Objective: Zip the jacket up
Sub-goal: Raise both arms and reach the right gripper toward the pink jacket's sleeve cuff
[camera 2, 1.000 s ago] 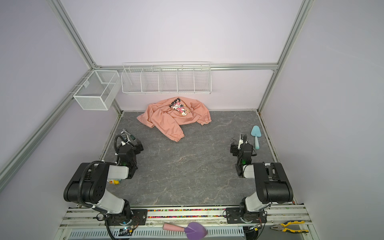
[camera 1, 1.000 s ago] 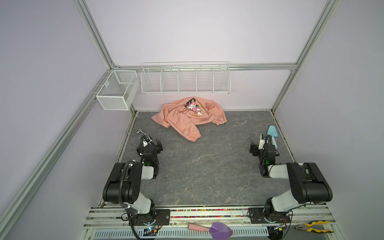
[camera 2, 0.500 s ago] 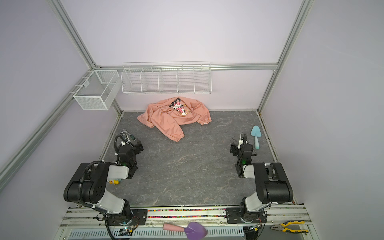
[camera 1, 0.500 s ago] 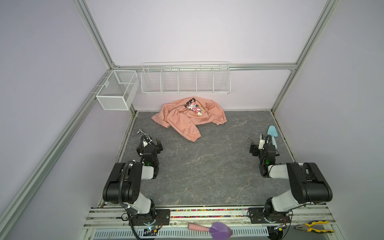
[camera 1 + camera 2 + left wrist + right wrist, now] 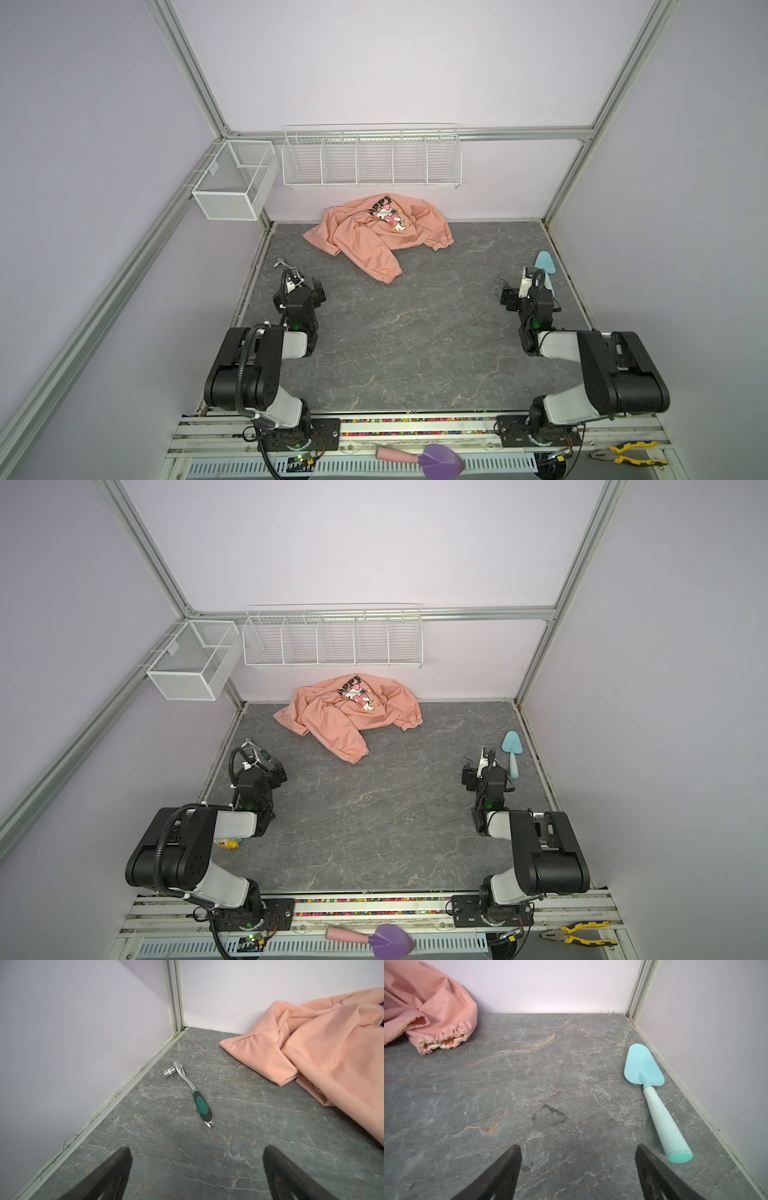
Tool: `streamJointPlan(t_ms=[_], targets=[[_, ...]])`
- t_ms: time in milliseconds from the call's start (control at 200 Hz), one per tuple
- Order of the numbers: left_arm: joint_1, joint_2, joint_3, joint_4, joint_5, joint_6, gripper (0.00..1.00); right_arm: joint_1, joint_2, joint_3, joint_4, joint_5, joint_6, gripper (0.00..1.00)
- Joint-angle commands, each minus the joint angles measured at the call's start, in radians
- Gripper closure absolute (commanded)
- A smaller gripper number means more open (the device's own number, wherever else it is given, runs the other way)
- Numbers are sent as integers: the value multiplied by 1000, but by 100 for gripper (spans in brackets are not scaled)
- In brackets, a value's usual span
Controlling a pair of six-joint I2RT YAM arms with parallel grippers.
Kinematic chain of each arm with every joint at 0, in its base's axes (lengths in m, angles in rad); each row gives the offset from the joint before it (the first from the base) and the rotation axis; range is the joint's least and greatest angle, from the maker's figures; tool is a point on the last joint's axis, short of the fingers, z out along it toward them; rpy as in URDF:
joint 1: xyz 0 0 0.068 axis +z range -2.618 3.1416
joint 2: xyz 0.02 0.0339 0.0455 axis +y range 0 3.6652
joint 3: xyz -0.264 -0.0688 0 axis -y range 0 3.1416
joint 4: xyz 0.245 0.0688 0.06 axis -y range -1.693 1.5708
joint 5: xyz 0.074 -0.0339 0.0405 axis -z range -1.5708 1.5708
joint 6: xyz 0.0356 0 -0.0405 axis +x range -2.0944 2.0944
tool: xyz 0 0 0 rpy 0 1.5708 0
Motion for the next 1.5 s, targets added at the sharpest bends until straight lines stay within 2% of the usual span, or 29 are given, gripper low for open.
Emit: streamJointPlan(t_ms=[0, 100, 250, 360, 430, 485, 625, 720, 865, 955, 1045, 1190, 1280, 1375, 1495], targets=[[-1, -58, 117, -212, -51, -20, 1, 5, -77, 55, -136, 59, 6, 12], [-4, -101, 157, -298, -63, -16, 1, 16, -130, 118, -271, 56, -6, 12], [-20, -202, 215, -422, -28, -27, 1, 19, -299, 179, -396, 15, 97, 12], [-33, -279, 332, -648, 13, -159, 1, 19, -375, 365, -733, 37, 222, 12], [-33, -307, 409, -779, 66, -229, 1, 24, -365, 515, -968, -42, 196, 12], [-33, -333, 440, -831, 118, -261, 1, 37, -359, 604, -1068, -58, 177, 12], [-33, -446, 418, -848, 214, -393, 1, 42, -463, 625, -1101, -51, 205, 12], [-26, -552, 366, -844, 229, -507, 1, 26, -576, 582, -1107, 68, 391, 11], [43, -652, 370, -950, 370, -642, 0, 4, -666, 581, -1154, -84, 441, 11], [49, -686, 400, -1047, 416, -649, 0, 4, -655, 601, -1194, -210, 416, 6], [49, -716, 402, -1053, 497, -661, 0, 5, -620, 616, -1229, -318, 407, 0], [50, -798, 364, -1007, 560, -713, 0, 31, -538, 634, -1249, -443, 419, 10], [50, -837, 337, -980, 562, -762, 0, 92, -473, 653, -1258, -453, 424, 13], [50, -837, 326, -971, 595, -775, 0, 194, -396, 683, -1261, -406, 420, 16], [50, -782, 319, -955, 705, -763, 0, 335, -266, 752, -1271, -337, 410, 19]])
